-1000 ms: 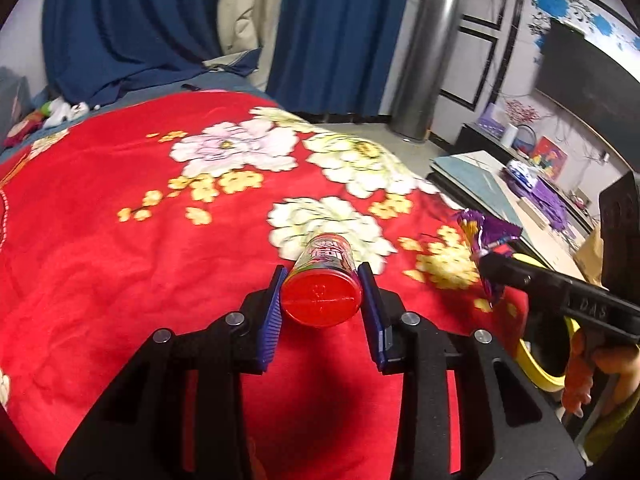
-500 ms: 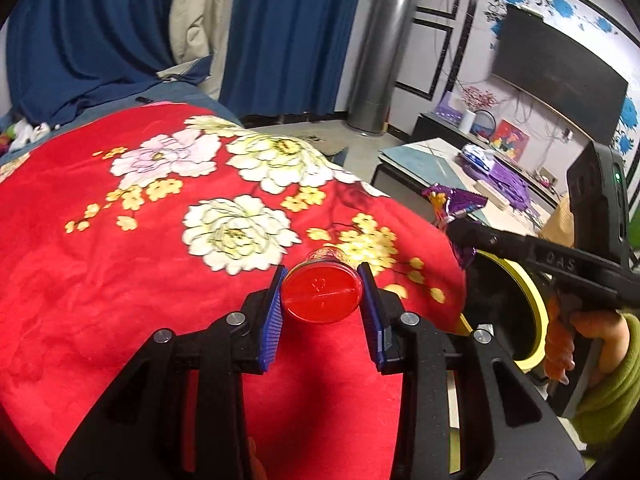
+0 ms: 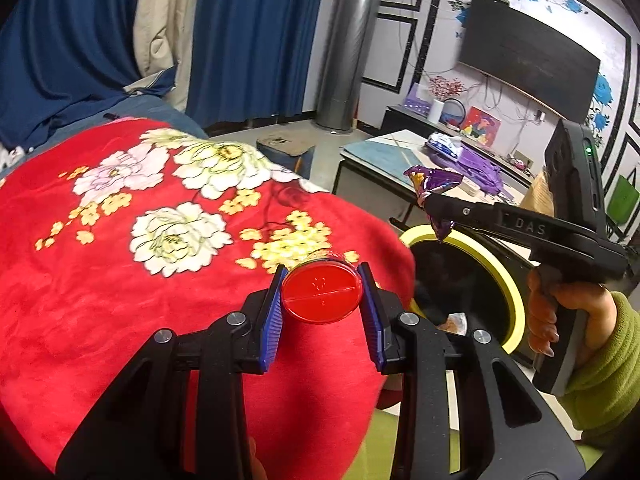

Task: Collect trash
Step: 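Carry the red candy tube and purple wrapper over the bin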

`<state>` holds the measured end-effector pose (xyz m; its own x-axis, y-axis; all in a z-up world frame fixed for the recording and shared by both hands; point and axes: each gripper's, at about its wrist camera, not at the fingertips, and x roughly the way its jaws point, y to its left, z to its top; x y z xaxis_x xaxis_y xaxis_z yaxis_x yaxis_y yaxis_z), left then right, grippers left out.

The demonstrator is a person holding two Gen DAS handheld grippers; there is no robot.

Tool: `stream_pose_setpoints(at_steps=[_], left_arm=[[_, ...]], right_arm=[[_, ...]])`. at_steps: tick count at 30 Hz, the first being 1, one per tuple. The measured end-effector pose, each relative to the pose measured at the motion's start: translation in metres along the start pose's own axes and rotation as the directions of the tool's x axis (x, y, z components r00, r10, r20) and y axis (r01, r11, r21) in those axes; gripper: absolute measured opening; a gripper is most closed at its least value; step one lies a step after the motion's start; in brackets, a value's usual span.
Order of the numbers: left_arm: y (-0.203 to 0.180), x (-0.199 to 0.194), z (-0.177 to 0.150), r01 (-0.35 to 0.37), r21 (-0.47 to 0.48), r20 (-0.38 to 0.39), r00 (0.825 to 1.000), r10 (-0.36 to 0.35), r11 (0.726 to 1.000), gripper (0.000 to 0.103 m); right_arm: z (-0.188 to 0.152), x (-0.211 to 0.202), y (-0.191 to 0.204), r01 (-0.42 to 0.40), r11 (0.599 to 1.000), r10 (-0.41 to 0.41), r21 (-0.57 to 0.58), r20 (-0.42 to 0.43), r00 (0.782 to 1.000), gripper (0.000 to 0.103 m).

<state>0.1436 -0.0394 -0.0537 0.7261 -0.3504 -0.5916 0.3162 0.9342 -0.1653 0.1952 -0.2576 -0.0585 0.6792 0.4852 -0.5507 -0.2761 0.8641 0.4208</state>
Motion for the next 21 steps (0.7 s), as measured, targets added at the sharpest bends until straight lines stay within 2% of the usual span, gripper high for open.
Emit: stream_pose_setpoints(at_steps=[12,21], left_arm=[[-0.038,0.006,0.006,0.047,0.078,0.006,0.999,-0.048,0.996,0.027],[-0.069,0.017,0.007,0.103,0.121,-0.011,0.995,-0.103,0.987,0.027]], right_arm=[[-0.002,-0.034,-0.042,0.075,0.996,-0.078,0.058,0.060,0.995,0.028],[-0.015,-0.056,-0.078,0.149,0.983,-0.157,0.108,0.070,0.985,0.028]])
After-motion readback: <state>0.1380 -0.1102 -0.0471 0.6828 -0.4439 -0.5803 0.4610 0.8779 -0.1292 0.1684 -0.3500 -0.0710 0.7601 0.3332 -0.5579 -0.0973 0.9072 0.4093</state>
